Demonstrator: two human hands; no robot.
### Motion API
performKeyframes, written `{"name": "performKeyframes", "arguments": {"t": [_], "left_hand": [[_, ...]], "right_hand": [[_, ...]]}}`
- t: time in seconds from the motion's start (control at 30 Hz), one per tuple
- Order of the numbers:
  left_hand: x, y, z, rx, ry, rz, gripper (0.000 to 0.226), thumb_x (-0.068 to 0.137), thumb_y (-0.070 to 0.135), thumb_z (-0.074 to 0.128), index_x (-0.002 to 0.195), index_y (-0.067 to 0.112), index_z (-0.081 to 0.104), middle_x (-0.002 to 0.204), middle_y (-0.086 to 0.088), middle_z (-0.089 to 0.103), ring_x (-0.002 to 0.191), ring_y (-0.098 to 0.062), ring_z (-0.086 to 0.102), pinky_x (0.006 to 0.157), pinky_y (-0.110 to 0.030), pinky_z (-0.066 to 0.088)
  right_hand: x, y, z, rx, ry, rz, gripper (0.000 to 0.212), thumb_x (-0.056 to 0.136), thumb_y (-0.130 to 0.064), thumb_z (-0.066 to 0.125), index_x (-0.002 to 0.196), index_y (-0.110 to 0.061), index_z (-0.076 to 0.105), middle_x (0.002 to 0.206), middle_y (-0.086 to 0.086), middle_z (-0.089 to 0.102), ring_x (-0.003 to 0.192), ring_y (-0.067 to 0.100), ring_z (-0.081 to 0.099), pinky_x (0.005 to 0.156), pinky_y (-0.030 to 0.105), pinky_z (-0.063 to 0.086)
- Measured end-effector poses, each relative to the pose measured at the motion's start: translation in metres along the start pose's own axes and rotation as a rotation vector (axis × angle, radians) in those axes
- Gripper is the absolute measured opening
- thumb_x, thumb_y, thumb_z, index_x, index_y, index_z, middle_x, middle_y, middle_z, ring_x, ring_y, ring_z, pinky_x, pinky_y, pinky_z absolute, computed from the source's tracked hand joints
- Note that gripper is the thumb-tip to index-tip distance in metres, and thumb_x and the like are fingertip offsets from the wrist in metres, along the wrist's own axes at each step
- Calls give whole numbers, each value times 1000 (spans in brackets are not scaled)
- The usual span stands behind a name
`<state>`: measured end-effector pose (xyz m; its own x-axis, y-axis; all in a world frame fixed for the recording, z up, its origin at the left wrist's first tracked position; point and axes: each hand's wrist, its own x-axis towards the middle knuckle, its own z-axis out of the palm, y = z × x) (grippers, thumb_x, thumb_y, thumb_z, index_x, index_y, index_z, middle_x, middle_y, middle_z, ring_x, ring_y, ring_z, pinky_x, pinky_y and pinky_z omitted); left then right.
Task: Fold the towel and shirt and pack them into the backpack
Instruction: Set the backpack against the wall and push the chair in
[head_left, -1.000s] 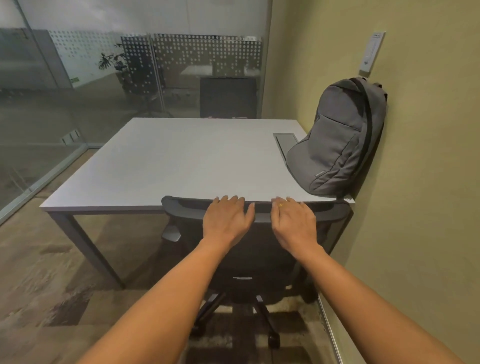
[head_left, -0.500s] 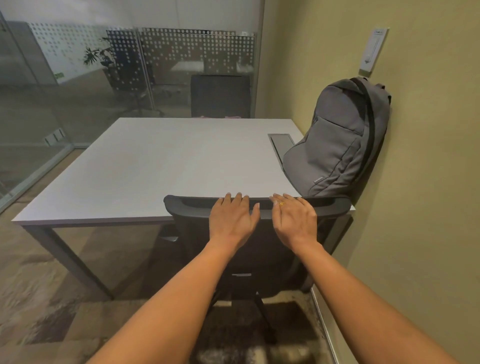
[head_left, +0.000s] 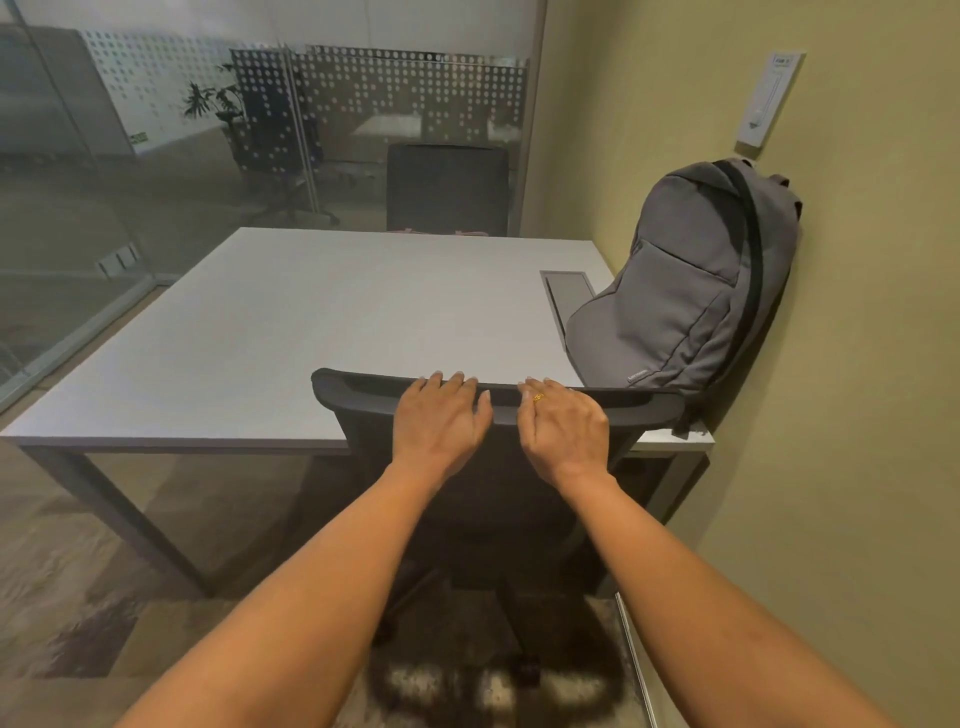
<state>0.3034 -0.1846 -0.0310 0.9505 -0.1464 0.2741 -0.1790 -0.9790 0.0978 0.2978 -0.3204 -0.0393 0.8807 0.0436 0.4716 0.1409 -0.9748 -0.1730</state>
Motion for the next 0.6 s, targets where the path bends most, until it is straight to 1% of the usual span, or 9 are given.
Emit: {"name": "performKeyframes", "arguments": {"t": [0.2, 0.33, 0.43, 0.5, 0.6], "left_hand": [[2, -1, 0, -15, 8, 1, 87, 78, 45, -8, 126, 13, 57, 130, -6, 58, 125, -26, 49, 104, -36, 35], [0, 0, -1, -31, 16, 1, 87, 78, 45, -7, 124, 12, 58, 128, -7, 60, 123, -27, 51, 102, -37, 37], [-1, 0, -2, -18, 8, 6, 88, 76, 45, -10, 127, 14, 56, 132, -5, 57, 126, -25, 48, 103, -36, 36], [-2, 0, -2, -19, 9, 7, 89, 76, 45, -11, 128, 14, 55, 133, -4, 56, 127, -24, 47, 104, -36, 35], [-4, -1, -2, -2, 8, 15, 89, 76, 45, -11, 128, 14, 54, 132, -4, 57, 126, -23, 48, 103, -36, 35]], "right_hand": [[2, 3, 6, -25, 31, -21, 46, 87, -28, 32, 88, -15, 76, 92, -1, 75, 91, 15, 70, 76, 30, 55], [1, 3, 7, 6, 20, -16, 51, 88, -30, 27, 96, -13, 75, 100, 2, 73, 100, 17, 68, 83, 32, 53], [0, 4, 7, 41, 14, -7, 50, 91, -30, 26, 107, -12, 71, 112, 3, 69, 112, 19, 62, 93, 34, 47], [-1, 4, 5, 52, -19, -5, 49, 92, -29, 27, 114, -11, 67, 121, 3, 65, 120, 18, 56, 100, 33, 41], [-3, 4, 3, 34, -55, -9, 54, 92, -31, 20, 122, -13, 61, 130, 2, 59, 127, 16, 48, 106, 32, 33]]}}
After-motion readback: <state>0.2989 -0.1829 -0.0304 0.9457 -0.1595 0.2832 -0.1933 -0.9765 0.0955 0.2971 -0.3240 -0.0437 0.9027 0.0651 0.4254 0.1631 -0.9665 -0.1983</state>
